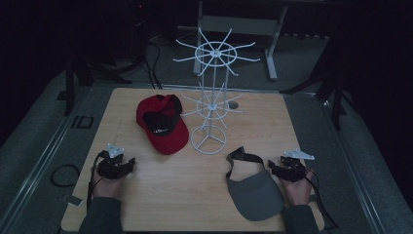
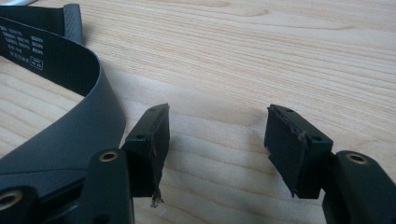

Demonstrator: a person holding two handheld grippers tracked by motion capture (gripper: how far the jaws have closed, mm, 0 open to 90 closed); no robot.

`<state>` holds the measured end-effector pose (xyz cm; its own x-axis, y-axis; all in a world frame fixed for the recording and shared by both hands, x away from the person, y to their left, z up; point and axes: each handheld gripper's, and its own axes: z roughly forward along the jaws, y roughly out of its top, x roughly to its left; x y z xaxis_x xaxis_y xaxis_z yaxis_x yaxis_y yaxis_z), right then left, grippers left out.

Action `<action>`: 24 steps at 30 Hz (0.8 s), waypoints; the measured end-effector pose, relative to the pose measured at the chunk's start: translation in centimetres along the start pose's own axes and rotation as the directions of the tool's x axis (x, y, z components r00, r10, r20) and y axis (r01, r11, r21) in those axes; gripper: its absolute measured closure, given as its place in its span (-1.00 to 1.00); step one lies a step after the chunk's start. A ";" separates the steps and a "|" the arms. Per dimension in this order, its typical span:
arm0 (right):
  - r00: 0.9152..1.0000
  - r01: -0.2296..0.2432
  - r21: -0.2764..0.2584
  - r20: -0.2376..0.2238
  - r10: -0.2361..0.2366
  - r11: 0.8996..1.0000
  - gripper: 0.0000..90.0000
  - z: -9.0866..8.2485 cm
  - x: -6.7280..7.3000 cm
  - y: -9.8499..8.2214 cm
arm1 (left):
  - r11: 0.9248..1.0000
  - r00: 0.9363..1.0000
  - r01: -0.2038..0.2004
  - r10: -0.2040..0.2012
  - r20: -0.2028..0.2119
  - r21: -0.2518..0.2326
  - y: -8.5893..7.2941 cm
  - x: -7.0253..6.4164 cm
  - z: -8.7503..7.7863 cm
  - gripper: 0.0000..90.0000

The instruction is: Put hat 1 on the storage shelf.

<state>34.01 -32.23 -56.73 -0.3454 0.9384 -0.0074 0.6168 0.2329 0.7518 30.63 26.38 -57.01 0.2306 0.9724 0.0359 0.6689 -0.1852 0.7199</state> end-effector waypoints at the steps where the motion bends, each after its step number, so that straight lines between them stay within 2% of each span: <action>1: 1.000 0.001 0.000 0.000 -0.001 1.000 -0.11 0.0 0.0 0.0 | 1.000 1.000 0.007 -0.007 0.004 0.002 0.0 0.0 0.0 0.10; 6: 1.000 0.004 0.000 -0.004 -0.004 1.000 -0.13 0.0 0.0 0.0 | 0.999 0.999 0.032 -0.032 0.031 0.008 0.0 0.3 0.0 0.12; 12: 1.000 0.010 0.001 -0.006 -0.010 1.000 -0.14 0.0 0.0 0.0 | 1.000 0.999 0.027 -0.028 0.039 0.012 0.0 0.3 0.0 0.15; 16: 1.000 0.009 0.001 -0.006 -0.009 1.000 -0.14 0.0 0.0 0.0 | 0.999 0.998 0.032 -0.034 0.055 0.042 0.3 0.6 -0.2 0.22; 19: 1.000 0.008 0.001 -0.007 -0.008 1.000 -0.15 0.0 0.0 0.0 | 0.999 0.998 0.020 -0.022 0.055 0.046 0.5 0.5 -0.3 0.24; 24: 1.000 0.010 0.001 -0.008 -0.010 1.000 -0.15 0.0 0.0 0.0 | 0.998 0.994 -0.039 0.033 0.103 0.053 1.5 -0.1 -1.0 0.21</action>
<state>34.01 -32.26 -56.74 -0.3570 0.9341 -0.0093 0.6145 0.2423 0.7508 30.91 26.16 -55.21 0.3239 0.9460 -0.0115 0.6960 -0.2300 0.6802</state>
